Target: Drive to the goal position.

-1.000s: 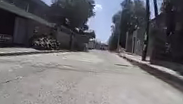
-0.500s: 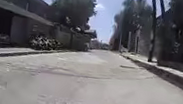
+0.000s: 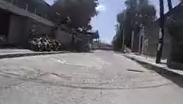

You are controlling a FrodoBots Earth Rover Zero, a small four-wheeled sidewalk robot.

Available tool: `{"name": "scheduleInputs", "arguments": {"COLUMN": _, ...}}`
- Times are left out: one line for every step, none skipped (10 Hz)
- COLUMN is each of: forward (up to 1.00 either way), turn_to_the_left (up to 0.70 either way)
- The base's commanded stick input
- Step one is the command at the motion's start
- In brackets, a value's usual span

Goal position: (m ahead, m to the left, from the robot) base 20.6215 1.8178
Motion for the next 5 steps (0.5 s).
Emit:
{"name": "scheduleInputs", "arguments": {"forward": 1.00, "turn_to_the_left": -0.36}}
{"name": "scheduleInputs", "arguments": {"forward": 1.00, "turn_to_the_left": -0.36}}
{"name": "scheduleInputs", "arguments": {"forward": 1.00, "turn_to_the_left": -0.33}}
{"name": "scheduleInputs", "arguments": {"forward": 1.00, "turn_to_the_left": -0.08}}
{"name": "scheduleInputs", "arguments": {"forward": 1.00, "turn_to_the_left": 0.04}}
